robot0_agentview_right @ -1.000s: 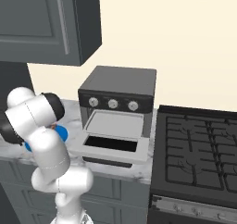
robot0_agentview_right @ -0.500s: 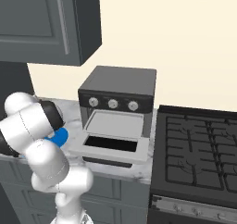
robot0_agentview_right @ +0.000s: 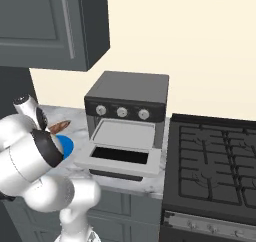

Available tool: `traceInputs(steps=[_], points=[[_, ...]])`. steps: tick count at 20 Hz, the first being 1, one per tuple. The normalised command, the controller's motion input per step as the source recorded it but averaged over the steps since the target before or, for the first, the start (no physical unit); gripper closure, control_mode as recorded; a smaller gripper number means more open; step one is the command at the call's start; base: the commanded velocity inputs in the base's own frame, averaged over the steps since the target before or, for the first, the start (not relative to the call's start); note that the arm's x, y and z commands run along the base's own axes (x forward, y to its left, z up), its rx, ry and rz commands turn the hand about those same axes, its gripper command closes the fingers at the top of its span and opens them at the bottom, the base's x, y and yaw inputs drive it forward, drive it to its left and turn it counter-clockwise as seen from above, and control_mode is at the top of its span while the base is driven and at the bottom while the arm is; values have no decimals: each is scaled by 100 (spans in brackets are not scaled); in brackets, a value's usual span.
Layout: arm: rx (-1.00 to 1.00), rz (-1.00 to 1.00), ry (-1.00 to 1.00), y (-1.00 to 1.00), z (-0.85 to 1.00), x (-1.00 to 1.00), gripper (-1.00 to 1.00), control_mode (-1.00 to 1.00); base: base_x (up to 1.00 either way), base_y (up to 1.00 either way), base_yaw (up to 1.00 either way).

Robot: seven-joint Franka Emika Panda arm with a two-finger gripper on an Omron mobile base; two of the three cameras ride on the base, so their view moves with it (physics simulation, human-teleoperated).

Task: Pull the toaster oven rack outwards. Pick up the baguette from the plate and place it on the toaster oven rack. Close the toaster oven door fully and set the temperature to the lowest setting.

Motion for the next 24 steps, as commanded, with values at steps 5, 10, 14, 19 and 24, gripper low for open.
traceInputs(steps=[5, 10, 14, 19, 24], points=[[5, -18, -9, -4, 60, -17, 100, -100, 0, 0, 0], [3, -24, -4, -7, 66, -22, 100, -100, 0, 0, 0], [1, -25, 0, -40, 42, -36, 100, -100, 0, 0, 0], [16, -14, -3, -82, 15, -34, 100, -100, 0, 0, 0], [24, -2, -9, -84, 8, -10, 100, -100, 0, 0, 0]])
